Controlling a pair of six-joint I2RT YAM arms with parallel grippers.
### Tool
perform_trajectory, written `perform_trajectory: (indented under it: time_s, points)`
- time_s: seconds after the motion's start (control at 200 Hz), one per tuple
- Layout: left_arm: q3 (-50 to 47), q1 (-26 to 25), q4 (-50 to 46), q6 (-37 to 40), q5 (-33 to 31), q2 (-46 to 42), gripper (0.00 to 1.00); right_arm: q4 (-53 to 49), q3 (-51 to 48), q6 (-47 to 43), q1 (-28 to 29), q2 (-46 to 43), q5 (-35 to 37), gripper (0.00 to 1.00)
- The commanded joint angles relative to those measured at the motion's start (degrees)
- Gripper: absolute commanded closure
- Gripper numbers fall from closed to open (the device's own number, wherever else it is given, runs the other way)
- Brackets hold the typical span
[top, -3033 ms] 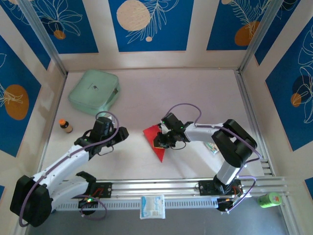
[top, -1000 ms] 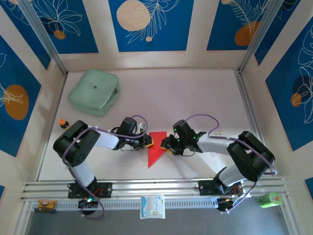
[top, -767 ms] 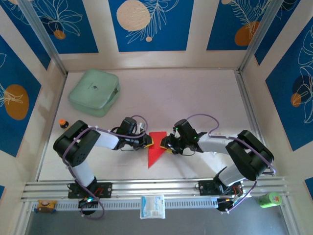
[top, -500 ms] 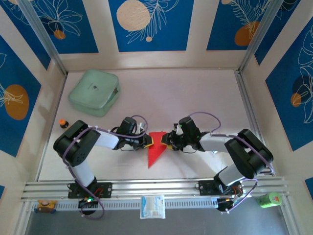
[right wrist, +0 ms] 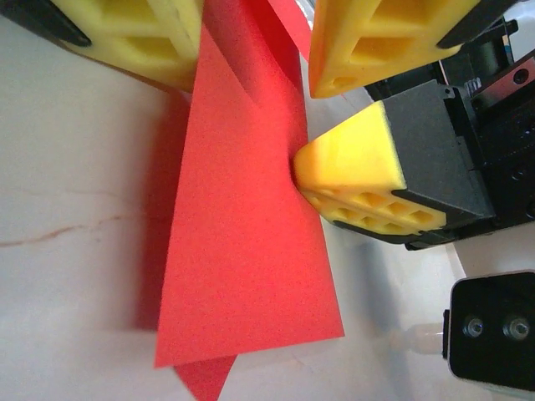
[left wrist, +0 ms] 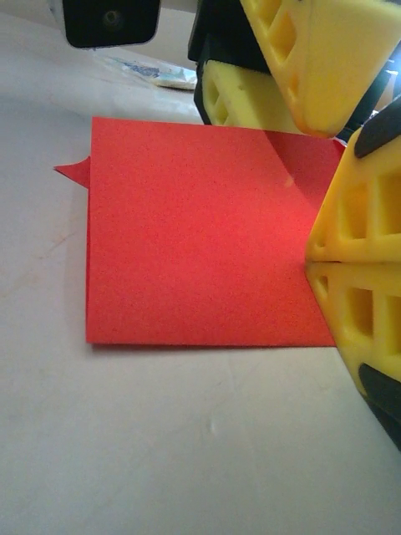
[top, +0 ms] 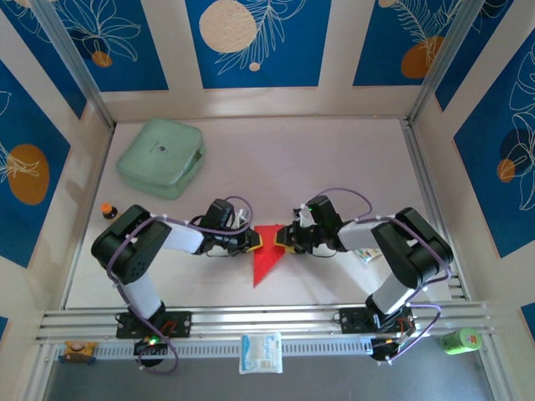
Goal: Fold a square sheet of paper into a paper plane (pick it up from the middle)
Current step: Fold the wing for the fifth time at the center of the table.
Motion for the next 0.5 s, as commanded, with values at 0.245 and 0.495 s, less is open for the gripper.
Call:
perform_trajectory:
  time_s: [0.245,0.495]
  points:
    - [0.59,0.29,-3.21,1.82,0.23,1.22,0.92,-0.36,2.52,-4.05,-1.38,3.56,-4.55,0.85]
    - [1.78,0.33,-5.29,2.32,0.35,-2.35,0.83,0.31,1.56,-2.24,-2.05,2.49,-4.45,0.97]
